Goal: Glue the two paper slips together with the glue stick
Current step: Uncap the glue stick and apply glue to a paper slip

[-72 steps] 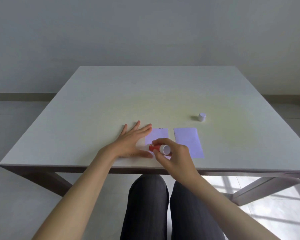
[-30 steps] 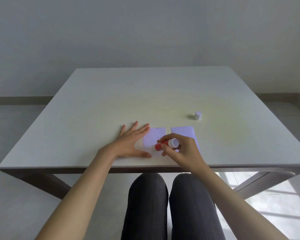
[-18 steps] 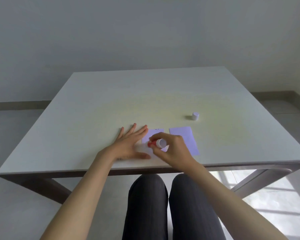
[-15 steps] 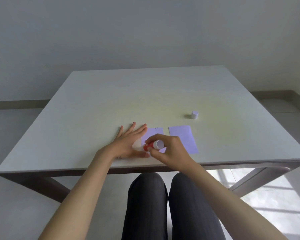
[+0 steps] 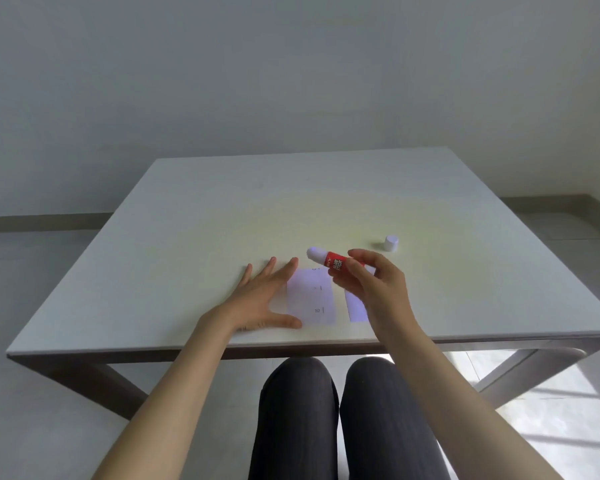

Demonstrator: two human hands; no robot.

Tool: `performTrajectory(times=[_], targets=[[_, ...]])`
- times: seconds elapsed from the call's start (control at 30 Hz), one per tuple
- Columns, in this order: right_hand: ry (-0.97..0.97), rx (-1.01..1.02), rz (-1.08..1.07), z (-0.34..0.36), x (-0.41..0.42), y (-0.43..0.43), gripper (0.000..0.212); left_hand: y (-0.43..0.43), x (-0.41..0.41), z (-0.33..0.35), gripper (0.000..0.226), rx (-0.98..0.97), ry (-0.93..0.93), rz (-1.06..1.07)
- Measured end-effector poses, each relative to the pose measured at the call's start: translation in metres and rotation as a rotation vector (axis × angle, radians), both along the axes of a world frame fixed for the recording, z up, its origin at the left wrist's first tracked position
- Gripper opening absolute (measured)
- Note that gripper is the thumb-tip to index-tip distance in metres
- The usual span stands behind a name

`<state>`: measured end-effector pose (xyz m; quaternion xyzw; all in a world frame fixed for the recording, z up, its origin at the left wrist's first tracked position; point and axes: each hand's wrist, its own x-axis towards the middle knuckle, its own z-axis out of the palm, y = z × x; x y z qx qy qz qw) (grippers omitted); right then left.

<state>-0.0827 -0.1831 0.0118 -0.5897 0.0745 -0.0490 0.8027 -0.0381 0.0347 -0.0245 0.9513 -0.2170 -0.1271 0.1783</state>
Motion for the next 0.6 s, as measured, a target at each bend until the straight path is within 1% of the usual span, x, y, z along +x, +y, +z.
performTrajectory(times=[0.03,0.07,0.1,0.17,0.23,0.33,0.43,0.5,0.57,0.6], targets=[[0.067,0.245,0.067,0.004,-0.004,0.002,0.013,-0.001,0.000,0.004,0.108,-0.020,-0.004,0.009],[0.125,0.441,0.129,0.005,-0.009,0.005,0.012,-0.002,-0.002,0.004,0.103,-0.093,-0.006,0.026],[0.179,0.576,0.180,0.004,-0.015,0.008,0.011,-0.005,-0.007,0.004,0.095,-0.216,-0.004,0.051],[0.263,0.727,0.234,0.002,-0.025,0.015,0.010,-0.019,-0.022,0.009,0.074,-0.535,-0.030,0.119],[0.313,0.806,0.238,0.002,-0.031,0.021,0.011,-0.036,-0.038,0.015,0.052,-0.806,-0.030,0.184],[0.325,0.772,0.248,0.002,-0.032,0.026,0.015,-0.060,-0.058,0.024,0.030,-1.102,0.045,0.251],[0.297,0.609,0.333,0.002,-0.032,0.028,0.021,-0.068,-0.065,0.029,0.019,-1.291,0.078,0.389],[0.275,0.436,0.356,0.000,-0.035,0.027,0.024,-0.067,-0.063,0.032,0.012,-1.322,0.055,0.420],[0.262,0.262,0.322,-0.002,-0.037,0.025,0.028,-0.062,-0.055,0.040,0.005,-1.275,-0.017,0.435],[0.259,0.212,0.294,-0.003,-0.038,0.023,0.028,-0.058,-0.049,0.045,0.009,-1.229,-0.083,0.463]])
